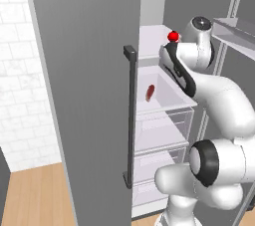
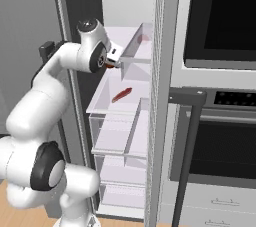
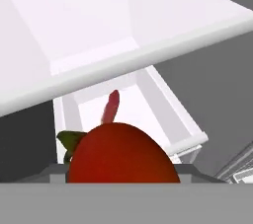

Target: Place one tomato and one steak in each tupperware on the nearby counter, to pack two identical lunches.

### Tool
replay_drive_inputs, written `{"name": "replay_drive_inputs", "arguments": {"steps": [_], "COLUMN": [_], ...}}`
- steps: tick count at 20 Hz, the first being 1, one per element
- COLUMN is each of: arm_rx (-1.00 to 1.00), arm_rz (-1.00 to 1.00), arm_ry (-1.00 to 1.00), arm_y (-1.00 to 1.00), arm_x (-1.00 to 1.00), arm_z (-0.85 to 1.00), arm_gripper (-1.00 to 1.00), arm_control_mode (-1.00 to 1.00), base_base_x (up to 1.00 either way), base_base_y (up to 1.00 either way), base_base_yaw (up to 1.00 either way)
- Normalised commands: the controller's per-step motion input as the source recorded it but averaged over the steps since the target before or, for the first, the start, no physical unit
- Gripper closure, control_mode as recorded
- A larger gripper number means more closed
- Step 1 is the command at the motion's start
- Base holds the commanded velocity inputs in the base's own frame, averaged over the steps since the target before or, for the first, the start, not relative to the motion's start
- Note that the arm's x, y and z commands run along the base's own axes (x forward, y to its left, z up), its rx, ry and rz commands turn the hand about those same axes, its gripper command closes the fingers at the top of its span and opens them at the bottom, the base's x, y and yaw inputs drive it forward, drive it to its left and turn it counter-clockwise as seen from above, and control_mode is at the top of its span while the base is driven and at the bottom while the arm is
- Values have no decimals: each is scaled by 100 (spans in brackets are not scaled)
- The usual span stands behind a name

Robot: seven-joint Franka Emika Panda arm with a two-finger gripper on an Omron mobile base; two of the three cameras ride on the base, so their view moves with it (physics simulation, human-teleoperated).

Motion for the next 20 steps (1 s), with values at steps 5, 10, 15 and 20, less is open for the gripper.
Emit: {"name": "replay_drive_inputs", "arguments": {"steps": [5,10,15,20], "arm_rx": [0,0,0,0], "arm_rz": [0,0,0,2], "arm_ry": [8,4,2,0], "arm_y": [17,8,28,31], "arm_x": [-100,-100,-100,-94], "arm_z": [-21,-22,-23,-18], "arm_gripper": [100,100,100,100], "arm_control_mode": [-100,-100,-100,-100], "base_base_x": [0,0,0,0], "base_base_y": [0,0,0,0], "base_base_yaw": [0,0,0,0]}}
